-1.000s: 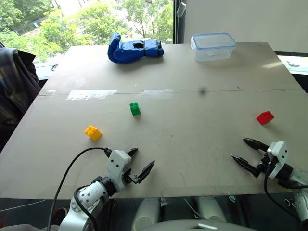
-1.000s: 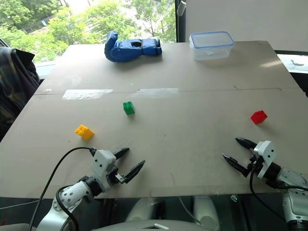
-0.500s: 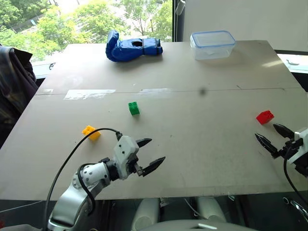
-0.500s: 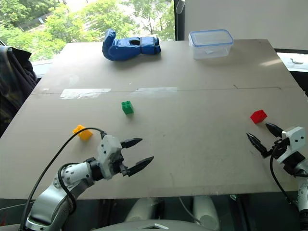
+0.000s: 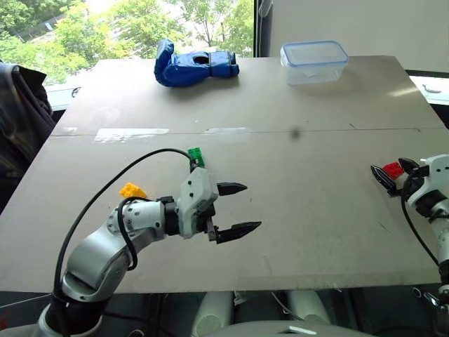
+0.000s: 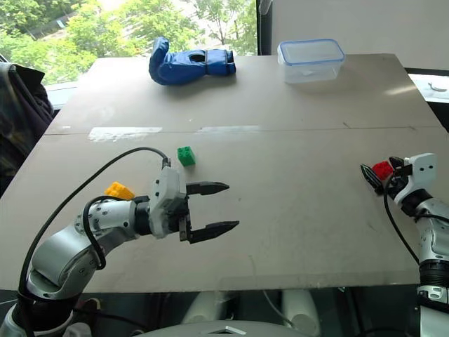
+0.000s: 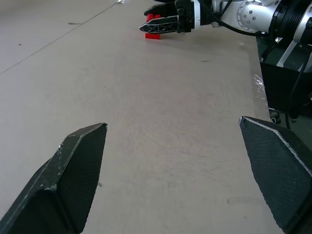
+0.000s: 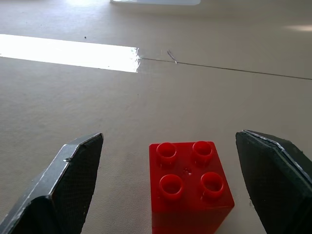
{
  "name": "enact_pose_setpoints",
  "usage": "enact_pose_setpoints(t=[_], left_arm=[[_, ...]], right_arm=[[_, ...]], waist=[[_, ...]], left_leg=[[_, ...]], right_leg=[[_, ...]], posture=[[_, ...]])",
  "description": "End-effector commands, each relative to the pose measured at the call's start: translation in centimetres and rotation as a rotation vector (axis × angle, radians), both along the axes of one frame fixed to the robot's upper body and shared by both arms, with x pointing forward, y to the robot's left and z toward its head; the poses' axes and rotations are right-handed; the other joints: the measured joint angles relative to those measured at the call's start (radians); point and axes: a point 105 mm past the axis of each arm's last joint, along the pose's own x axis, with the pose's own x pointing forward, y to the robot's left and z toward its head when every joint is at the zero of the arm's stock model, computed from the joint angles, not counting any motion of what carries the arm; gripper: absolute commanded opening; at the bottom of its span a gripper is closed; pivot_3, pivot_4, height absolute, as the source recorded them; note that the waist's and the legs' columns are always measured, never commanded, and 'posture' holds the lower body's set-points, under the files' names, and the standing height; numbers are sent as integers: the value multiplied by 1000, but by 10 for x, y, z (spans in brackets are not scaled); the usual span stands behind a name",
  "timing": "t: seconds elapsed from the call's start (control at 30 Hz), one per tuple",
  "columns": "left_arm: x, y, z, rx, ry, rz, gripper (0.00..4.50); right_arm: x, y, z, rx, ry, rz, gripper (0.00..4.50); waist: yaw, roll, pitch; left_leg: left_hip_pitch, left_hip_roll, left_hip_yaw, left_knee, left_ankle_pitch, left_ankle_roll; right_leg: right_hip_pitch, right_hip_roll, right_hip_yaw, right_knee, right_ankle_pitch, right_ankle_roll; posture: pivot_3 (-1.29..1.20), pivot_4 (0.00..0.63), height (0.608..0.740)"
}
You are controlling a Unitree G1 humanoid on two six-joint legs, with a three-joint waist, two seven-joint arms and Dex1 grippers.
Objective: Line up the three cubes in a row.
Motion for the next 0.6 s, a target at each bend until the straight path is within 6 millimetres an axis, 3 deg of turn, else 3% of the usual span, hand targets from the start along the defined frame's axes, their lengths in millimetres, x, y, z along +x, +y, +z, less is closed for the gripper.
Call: enact_pose_setpoints(t=[0.03, 0.2, 0.37, 0.5, 0.6], left_arm=[[-7, -3, 11, -11, -51, -32, 4500], [-7, -4, 11, -9, -58, -30, 4500], [-7, -3, 12, 2, -64, -31, 4500], [-5, 1, 11, 16, -64, -21, 4500], [-2, 4, 8, 44, -66, -14, 4500]], right_arm=[[0, -4, 6, -6, -17, -14, 3701], [-3, -3, 5, -11, -10, -14, 1360], [-4, 6, 9, -16, -29, -64, 1382], [-10, 57, 17, -1, -54, -39, 1382], [-22, 98, 11, 3, -47, -80, 1382]], waist=[[-1, 0, 0], [-3, 0, 0], [-3, 0, 0], [-7, 0, 0], [-5, 0, 0]], left_leg=[[0, 0, 0, 0, 0, 0], [0, 0, 1, 0, 0, 0], [1, 0, 1, 0, 0, 0], [1, 1, 0, 0, 0, 0], [1, 1, 0, 0, 0, -1]], right_leg=[[0, 0, 0, 0, 0, 0], [0, 0, 0, 0, 0, 0], [0, 1, 1, 1, 0, 0], [-1, 1, 1, 3, 0, 0], [-3, 1, 2, 6, 0, 0]], posture=[[0, 150, 740], [0, 150, 740], [0, 150, 740], [0, 150, 740], [0, 150, 740]])
